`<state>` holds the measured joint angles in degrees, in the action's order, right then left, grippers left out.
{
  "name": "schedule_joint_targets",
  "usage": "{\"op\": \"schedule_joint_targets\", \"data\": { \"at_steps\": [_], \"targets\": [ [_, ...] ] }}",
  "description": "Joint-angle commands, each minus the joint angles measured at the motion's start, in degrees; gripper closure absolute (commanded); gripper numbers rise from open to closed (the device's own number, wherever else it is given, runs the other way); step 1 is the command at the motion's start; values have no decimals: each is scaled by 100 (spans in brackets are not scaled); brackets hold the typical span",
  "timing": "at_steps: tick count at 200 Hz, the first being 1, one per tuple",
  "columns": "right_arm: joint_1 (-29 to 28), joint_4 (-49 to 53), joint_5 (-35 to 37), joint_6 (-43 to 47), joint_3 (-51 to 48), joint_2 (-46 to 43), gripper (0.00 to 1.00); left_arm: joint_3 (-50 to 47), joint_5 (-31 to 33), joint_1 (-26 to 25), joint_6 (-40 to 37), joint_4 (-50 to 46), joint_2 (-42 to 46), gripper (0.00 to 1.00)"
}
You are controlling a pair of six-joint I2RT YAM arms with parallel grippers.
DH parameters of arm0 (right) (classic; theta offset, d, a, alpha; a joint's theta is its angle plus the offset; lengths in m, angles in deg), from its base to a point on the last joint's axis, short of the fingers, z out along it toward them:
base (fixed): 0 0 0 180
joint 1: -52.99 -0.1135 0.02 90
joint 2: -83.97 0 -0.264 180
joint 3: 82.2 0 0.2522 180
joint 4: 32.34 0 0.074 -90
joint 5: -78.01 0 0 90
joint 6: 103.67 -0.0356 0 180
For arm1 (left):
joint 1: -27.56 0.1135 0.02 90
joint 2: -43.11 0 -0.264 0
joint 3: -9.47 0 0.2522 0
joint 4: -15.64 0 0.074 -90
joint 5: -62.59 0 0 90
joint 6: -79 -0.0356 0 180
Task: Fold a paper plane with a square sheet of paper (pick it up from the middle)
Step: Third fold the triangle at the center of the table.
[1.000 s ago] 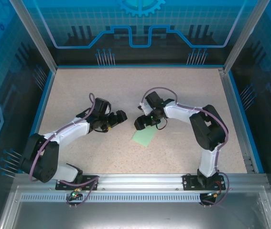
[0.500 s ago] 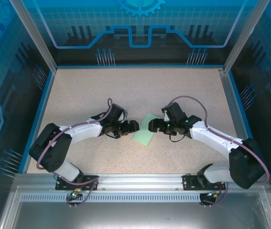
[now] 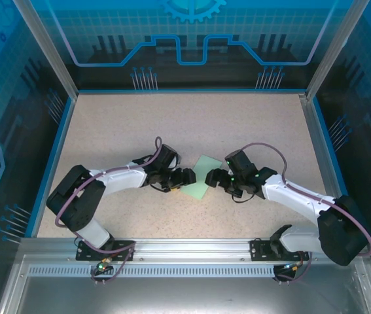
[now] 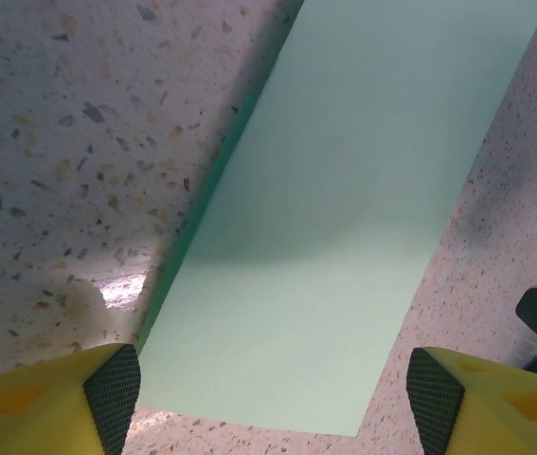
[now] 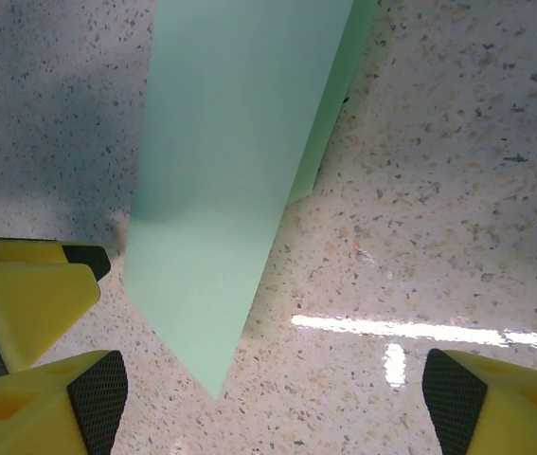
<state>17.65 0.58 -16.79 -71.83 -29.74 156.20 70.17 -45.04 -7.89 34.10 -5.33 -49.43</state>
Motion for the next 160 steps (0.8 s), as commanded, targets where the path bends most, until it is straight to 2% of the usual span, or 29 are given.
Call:
{"op": "schedule_joint_targets", "data": {
  "at_steps": [1,58,106,140,160],
  "targets": [
    [-129,-72,71,-179,-29,64,15,26,58,-84,-10,-120,-62,21],
    [-253,-19,110,-230,6,222,17,87,267,-152,-67,-334,-199,21],
    [-430,0,104,-370,6,301,18,131,147,-316,-64,-293,-248,23],
    [-542,-68,78,-649,-94,282,32,30,52,-401,34,-143,-113,32],
    [-578,-151,75,-847,-212,231,35,-64,-42,-431,80,-21,-16,34]
  ]
}}
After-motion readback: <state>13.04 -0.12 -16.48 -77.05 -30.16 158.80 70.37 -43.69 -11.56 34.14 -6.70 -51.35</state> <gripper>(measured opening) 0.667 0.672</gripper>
